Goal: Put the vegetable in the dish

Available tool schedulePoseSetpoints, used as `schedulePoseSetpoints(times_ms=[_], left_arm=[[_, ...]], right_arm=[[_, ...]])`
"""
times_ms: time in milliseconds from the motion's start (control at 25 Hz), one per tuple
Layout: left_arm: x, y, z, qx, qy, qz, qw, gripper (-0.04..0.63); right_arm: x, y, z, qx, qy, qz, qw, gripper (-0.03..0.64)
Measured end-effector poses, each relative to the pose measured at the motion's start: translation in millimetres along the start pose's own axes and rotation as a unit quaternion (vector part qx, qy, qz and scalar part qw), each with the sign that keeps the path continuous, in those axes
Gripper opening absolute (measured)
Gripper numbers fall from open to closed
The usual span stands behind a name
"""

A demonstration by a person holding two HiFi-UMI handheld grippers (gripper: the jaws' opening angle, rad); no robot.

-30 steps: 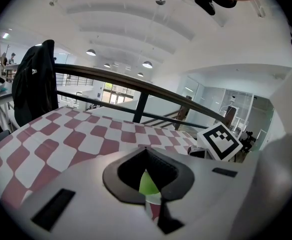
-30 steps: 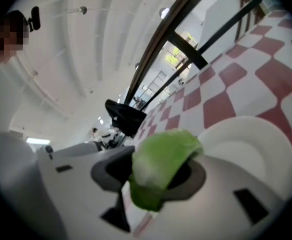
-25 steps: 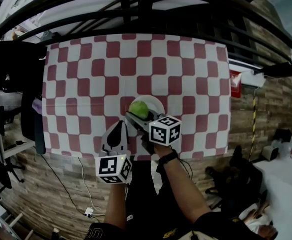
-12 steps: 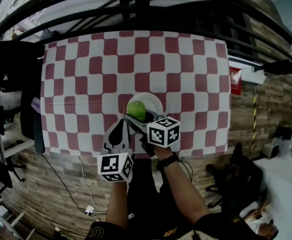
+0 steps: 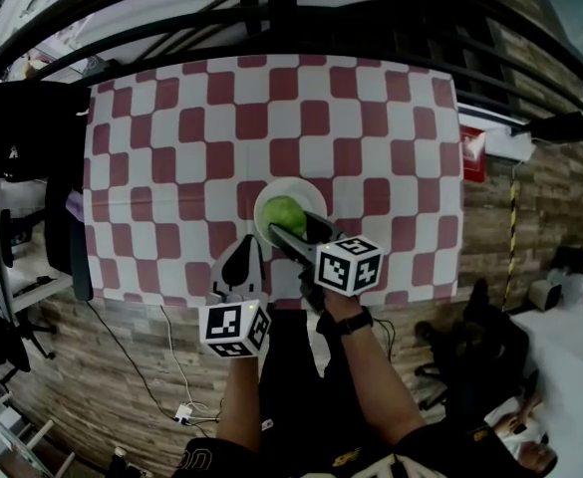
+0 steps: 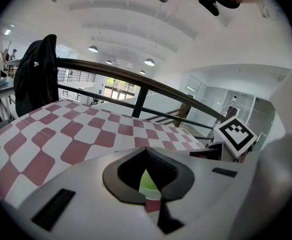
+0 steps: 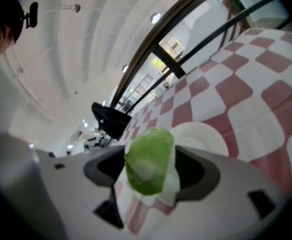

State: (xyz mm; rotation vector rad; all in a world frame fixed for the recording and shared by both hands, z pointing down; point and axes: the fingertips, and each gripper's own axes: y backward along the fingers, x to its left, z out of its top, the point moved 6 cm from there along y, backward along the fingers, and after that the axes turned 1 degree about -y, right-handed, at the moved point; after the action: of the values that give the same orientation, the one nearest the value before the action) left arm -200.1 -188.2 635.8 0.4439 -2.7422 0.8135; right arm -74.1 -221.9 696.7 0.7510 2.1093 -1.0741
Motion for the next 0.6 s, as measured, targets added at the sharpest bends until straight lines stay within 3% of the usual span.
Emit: schedulePoseSetpoints(times_ms=[200,320,480,600], left_arm=[[-4,-3,2,-0.003,0.002,-0.008,1.0,0.017],[-6,-3,0,0.001,0.003,-0.011,0.9999,0.017],[-9,-4,-3,0.007,0.007,-0.012,0.9999,0.018],[-13,-2,-1,0.007,0.009,-0.014,0.9998,0.017]], right_arm=[[-26,22,8,-0.029,-0.015,-0.036,0.999,0.304],[-35,24,9,-0.026,-0.03,-0.033,0.999,0.304],[-37,20,14,-0.032,-0.013,-0.044,0.998,0.304],[-43,23,13,-0.022,0.006,-0.084,0.996,0.304]])
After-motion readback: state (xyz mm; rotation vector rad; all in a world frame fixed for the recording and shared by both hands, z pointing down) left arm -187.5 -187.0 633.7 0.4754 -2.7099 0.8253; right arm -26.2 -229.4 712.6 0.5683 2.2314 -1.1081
